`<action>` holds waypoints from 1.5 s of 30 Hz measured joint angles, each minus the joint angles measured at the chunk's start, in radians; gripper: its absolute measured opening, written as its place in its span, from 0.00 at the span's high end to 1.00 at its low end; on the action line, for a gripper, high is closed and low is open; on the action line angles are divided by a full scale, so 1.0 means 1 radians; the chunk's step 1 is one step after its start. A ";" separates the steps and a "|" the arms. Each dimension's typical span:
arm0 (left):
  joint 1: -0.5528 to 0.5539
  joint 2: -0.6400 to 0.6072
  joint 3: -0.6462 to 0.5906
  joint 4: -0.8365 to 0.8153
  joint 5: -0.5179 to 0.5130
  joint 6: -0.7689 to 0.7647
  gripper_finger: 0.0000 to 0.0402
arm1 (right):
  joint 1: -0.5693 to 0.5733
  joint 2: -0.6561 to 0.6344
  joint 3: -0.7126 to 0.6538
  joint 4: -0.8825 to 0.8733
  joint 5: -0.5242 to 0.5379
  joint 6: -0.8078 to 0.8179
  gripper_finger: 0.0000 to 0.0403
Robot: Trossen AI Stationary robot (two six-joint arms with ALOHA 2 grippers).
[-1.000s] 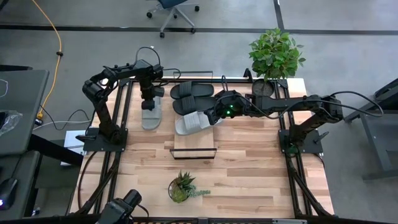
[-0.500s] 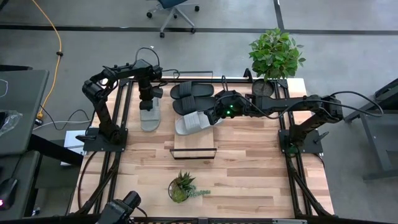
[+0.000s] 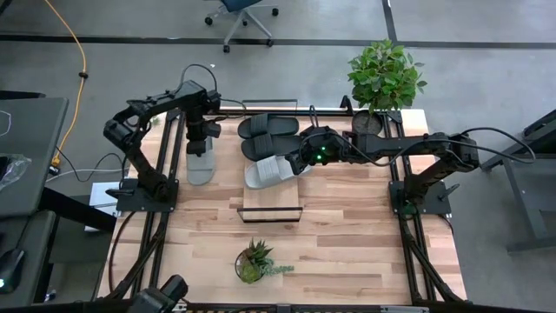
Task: Pick and place slides into the shelf
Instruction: Put the gray slipper slide on the shelf
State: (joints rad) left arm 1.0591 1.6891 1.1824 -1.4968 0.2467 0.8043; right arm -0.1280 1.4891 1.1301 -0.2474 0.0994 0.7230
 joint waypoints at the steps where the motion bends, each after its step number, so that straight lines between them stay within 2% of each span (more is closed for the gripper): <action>1: -0.003 -0.017 0.000 -0.003 0.002 -0.006 0.99 | 0.000 0.000 0.000 0.000 0.000 0.001 0.63; 6: -0.057 -0.089 0.000 -0.038 0.004 -0.028 0.99 | -0.002 0.000 0.000 0.000 0.000 0.001 0.63; 17: -0.308 -0.192 0.023 -0.077 0.005 -0.108 0.99 | -0.002 0.000 0.000 0.000 -0.006 0.001 0.63; 22: -0.421 -0.203 0.145 -0.076 -0.004 -0.153 1.00 | -0.002 0.000 0.000 -0.003 -0.030 0.002 0.63; 29: -0.548 -0.200 0.432 -0.074 -0.004 -0.160 1.00 | -0.002 0.000 0.000 -0.043 -0.047 0.000 0.63; 33: -0.607 -0.200 0.551 -0.074 -0.003 -0.158 1.00 | -0.002 -0.001 0.000 -0.063 -0.046 0.004 0.63; 36: -0.645 -0.199 0.592 -0.074 -0.003 -0.159 1.00 | -0.002 -0.017 0.000 -0.058 -0.048 0.020 0.63; 42: -0.711 -0.184 0.599 -0.075 -0.004 -0.157 1.00 | -0.007 -0.114 0.000 -0.017 -0.026 0.024 0.63; 45: -0.743 -0.153 0.599 -0.075 -0.004 -0.143 1.00 | -0.024 -0.169 0.000 0.041 -0.064 0.028 0.63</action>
State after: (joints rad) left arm 0.3165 1.5364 1.7813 -1.5715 0.2430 0.6614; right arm -0.1523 1.3199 1.1301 -0.2063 0.0358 0.7515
